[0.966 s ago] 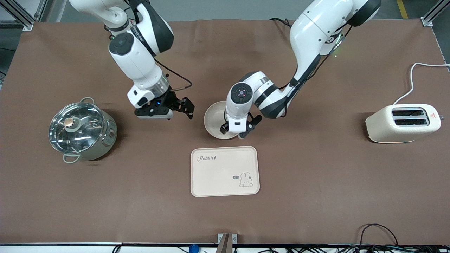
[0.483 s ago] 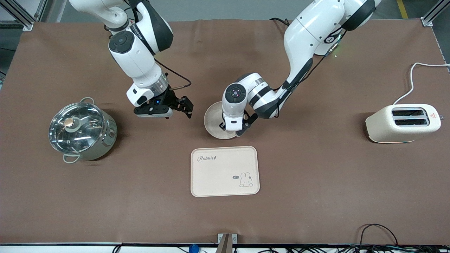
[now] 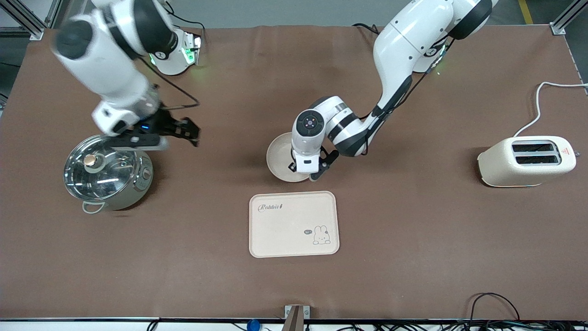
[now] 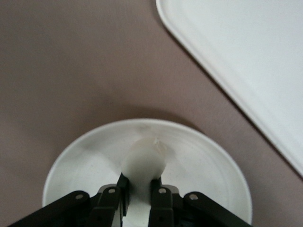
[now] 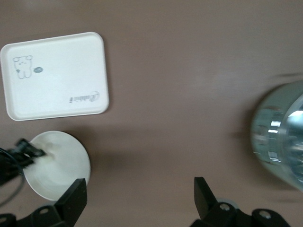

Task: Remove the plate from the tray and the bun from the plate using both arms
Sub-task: 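Carry the bun toward the toaster while the right arm withdraws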

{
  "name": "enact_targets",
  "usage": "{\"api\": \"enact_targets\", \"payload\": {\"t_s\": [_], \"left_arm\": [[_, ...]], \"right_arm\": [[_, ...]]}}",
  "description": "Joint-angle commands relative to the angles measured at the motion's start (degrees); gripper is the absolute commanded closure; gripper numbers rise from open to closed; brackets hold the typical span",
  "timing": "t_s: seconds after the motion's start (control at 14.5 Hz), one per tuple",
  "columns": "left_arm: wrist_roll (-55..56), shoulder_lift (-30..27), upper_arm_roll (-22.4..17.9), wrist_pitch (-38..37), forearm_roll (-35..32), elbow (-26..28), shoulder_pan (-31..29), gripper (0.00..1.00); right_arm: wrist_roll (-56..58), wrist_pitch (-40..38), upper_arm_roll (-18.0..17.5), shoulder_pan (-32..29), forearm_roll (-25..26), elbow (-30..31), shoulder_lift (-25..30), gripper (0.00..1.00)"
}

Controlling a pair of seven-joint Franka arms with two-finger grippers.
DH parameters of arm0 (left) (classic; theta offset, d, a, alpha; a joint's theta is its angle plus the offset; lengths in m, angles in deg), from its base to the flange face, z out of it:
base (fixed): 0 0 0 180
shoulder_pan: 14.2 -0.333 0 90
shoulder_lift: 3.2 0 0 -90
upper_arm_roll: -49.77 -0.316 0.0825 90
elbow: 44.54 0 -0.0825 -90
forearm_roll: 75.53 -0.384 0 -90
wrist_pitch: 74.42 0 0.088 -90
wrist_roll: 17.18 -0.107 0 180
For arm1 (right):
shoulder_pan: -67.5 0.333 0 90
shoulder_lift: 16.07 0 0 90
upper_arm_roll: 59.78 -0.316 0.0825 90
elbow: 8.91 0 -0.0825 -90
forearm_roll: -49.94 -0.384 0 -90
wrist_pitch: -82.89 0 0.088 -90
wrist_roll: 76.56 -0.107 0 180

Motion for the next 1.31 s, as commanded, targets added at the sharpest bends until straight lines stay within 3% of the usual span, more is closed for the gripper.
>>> {"api": "enact_targets", "payload": {"t_s": [0.0, 0.07, 0.28, 0.48, 0.69, 0.97, 1.1, 1.17, 1.24], "left_arm": [[0.91, -6.21, 0.07, -6.39, -1.21, 0.36, -4.95, 0.79], [0.91, -7.36, 0.07, -6.84, -0.95, 0.70, -7.41, 0.79], [-0.14, -7.02, -0.10, -7.28, -1.74, 1.58, -14.88, 0.79], [-5.23, -5.61, -0.11, -7.29, -3.93, 2.90, -21.57, 0.79], [-10.25, -5.00, -0.11, -7.29, -7.00, 5.45, -27.20, 0.76], [-12.62, -3.86, -0.11, -7.37, -8.51, 6.33, -30.55, 0.71], [-15.17, -3.59, -0.11, -7.37, -8.51, 6.77, -32.30, 0.63], [-16.83, -3.68, -0.11, -7.46, -8.51, 7.12, -32.92, 0.53], [-17.98, -3.94, -0.11, -8.24, -8.51, 7.12, -33.36, 0.31]], "right_arm": [[6.86, -9.59, -0.94, -6.20, 0.35, -7.39, 0.05, 0.00], [9.76, -12.06, -0.33, -7.61, 0.44, -9.06, 0.05, 0.00], [18.90, -18.48, 5.90, -7.98, 1.05, -14.16, -0.04, 0.00], [24.20, -19.29, 9.33, -8.07, 3.69, -14.61, 0.05, 0.00], [24.20, -19.29, 9.61, -7.81, 6.49, -14.70, 0.05, 0.00], [24.29, -20.17, 9.69, -7.63, 8.17, -14.70, -0.04, 0.00], [24.20, -20.34, 9.61, -7.37, 8.53, -14.70, -0.04, 0.00], [24.20, -20.87, 9.52, -7.37, 8.44, -14.88, -0.04, 0.00], [24.20, -21.65, 9.61, -7.28, 8.44, -15.23, -0.04, 0.00]]}}
